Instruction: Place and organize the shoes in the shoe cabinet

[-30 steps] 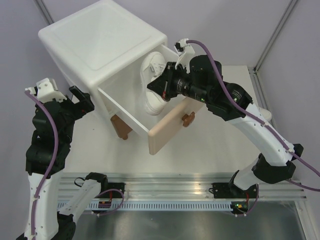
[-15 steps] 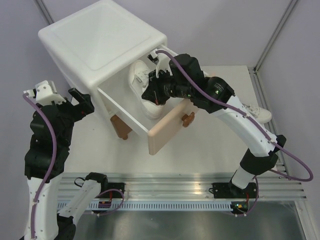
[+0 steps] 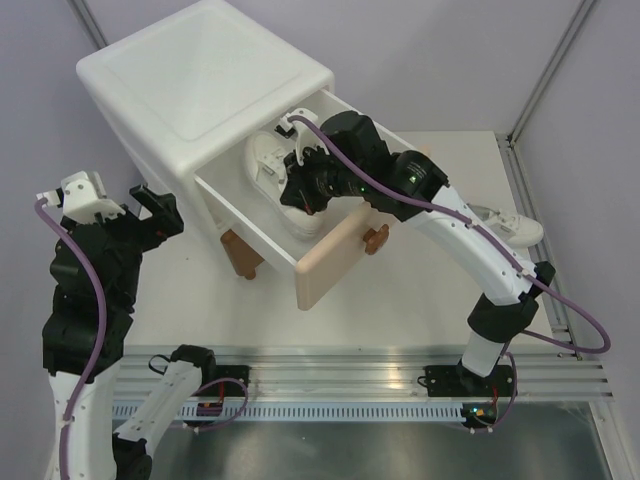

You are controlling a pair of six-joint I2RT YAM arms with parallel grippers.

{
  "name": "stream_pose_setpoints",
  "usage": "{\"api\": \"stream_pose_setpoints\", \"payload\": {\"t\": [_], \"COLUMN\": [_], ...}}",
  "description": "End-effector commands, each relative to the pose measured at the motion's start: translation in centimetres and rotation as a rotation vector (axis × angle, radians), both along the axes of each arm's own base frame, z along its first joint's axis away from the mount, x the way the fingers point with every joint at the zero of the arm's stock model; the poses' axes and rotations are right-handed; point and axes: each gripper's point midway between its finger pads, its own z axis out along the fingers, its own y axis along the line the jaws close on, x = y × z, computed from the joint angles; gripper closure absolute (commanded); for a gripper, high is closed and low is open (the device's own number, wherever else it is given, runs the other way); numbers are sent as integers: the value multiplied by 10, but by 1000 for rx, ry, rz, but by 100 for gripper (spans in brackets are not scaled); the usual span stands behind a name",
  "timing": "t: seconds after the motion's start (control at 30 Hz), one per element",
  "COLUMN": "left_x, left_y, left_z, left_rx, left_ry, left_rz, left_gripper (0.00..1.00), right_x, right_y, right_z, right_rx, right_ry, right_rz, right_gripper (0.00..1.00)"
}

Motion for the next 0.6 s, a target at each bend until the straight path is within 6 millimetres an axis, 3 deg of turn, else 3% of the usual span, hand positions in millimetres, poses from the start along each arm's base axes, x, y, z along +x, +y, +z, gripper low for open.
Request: {"api": "stream_pose_setpoints", "payload": {"t": [0.0, 0.17, 0.57], "left_x": [-7, -15, -17], "left_y": [1, 4, 7], "left_z": [14, 23, 19], "left_rx": [61, 50, 82], "left_ry": [-28, -59, -47], "left_rz": [-21, -10, -5], "left_gripper": [0, 0, 0], "right_x": [-5, 1, 5], "right_y": [3, -7, -4], "right_z": [44, 16, -3], "right_rx": [99, -15, -64], "right_ry": [-87, -93, -96], "right_rz": [37, 12, 37], "right_gripper": [99, 100, 100]}}
